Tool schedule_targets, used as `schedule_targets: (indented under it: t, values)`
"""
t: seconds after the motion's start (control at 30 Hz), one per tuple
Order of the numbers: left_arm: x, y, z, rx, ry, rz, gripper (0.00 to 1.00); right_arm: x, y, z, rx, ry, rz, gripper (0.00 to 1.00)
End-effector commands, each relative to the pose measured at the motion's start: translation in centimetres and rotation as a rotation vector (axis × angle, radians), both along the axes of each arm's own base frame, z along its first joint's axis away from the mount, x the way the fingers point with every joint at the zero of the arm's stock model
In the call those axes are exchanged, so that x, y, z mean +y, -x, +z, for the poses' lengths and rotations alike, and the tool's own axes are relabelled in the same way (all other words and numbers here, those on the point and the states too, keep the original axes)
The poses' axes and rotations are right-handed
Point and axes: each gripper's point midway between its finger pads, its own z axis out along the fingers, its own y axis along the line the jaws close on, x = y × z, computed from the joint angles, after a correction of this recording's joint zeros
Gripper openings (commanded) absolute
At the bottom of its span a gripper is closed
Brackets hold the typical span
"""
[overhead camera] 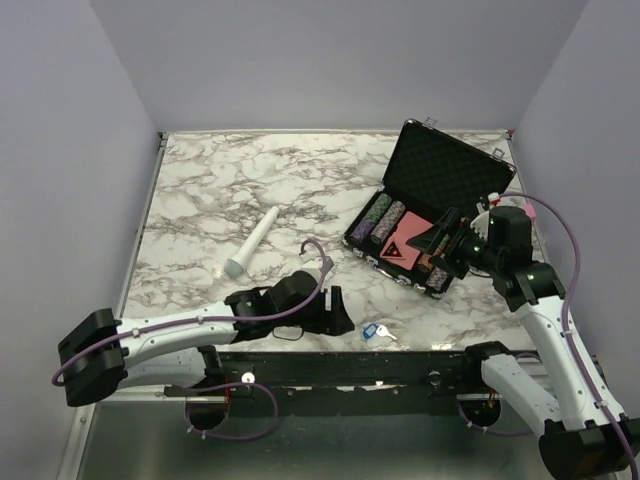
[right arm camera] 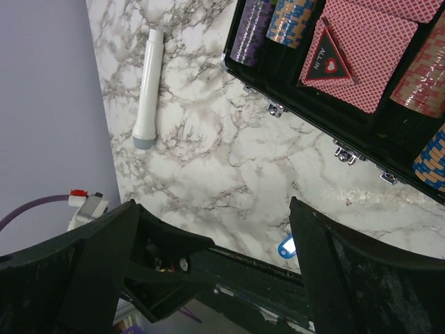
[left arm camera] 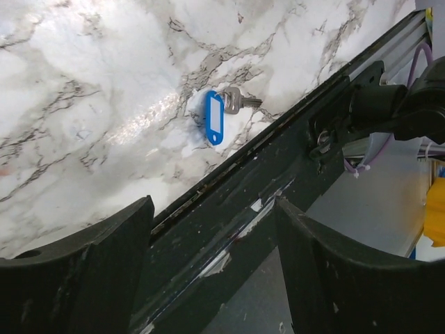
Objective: Remove the keys from the keyring
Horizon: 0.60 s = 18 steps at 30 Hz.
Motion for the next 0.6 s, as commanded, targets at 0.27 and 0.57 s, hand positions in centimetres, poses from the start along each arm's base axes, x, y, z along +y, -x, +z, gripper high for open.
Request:
schedule_targets:
  t: [0.27,0.57]
  values:
    - [-6.2,-0.6,-0.9,0.016,0.011,0.036,0.73,0.7,0.3,-0.5,0.001,-0.050,0.017,0.96]
    - [-7.5,0.0,-3.5,0.050,-0.047,0.027,0.68,0.5,0.3,1.1,-0.064,-0.065,-0.008,0.96]
